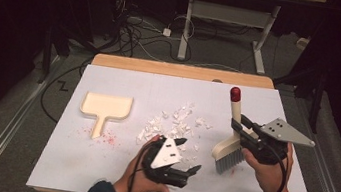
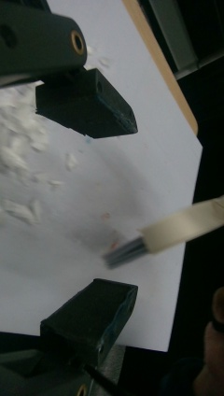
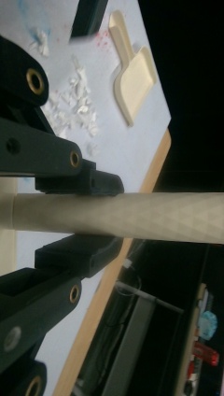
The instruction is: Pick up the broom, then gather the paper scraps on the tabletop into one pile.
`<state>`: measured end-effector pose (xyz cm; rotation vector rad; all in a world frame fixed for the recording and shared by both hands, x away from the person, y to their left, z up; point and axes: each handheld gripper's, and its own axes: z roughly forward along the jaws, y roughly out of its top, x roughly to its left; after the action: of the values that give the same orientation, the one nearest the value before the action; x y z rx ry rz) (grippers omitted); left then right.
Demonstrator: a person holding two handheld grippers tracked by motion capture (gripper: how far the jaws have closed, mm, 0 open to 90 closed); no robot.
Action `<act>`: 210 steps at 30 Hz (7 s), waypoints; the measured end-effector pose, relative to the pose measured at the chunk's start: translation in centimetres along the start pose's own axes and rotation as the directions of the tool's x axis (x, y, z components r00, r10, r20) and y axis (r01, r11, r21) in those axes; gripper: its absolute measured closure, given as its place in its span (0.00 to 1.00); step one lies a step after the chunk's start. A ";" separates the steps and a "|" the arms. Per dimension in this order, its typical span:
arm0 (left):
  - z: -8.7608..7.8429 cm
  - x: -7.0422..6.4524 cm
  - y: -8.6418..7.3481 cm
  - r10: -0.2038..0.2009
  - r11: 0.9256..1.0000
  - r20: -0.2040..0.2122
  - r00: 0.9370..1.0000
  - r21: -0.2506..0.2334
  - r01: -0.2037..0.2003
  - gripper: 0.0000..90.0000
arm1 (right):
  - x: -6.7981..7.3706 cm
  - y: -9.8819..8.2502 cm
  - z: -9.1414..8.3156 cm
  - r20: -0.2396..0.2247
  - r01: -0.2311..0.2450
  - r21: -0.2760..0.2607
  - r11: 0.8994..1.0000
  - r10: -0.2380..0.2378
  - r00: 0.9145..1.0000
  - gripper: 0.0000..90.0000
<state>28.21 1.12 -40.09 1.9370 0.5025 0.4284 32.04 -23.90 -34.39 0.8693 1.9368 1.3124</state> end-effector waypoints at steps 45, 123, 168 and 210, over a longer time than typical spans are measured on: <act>-3.8 2.2 -2.8 0.111 0.973 0.360 0.926 0.152 -0.176 0.72 | 5.8 -5.1 3.4 -0.703 0.407 0.146 0.902 -0.195 0.684 0.50; -13.2 7.5 -14.9 0.073 0.951 -0.331 0.941 0.309 0.035 0.18 | -0.1 -5.2 20.5 -0.093 0.410 0.364 0.836 -0.406 0.909 0.75; -12.6 7.2 -14.4 0.075 0.953 -0.276 0.958 0.304 0.013 0.18 | 1.8 -1.7 16.9 -0.252 0.390 0.231 0.891 -0.333 0.909 0.76; -12.4 6.8 -14.2 0.088 0.948 -0.245 0.966 0.318 -0.006 0.18 | -2.4 -3.1 5.0 -0.321 0.248 0.178 0.952 -0.182 0.929 0.76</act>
<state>25.55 19.49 -47.76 2.2174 0.7291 0.6692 36.94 -24.10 -38.48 0.5539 2.3748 1.1703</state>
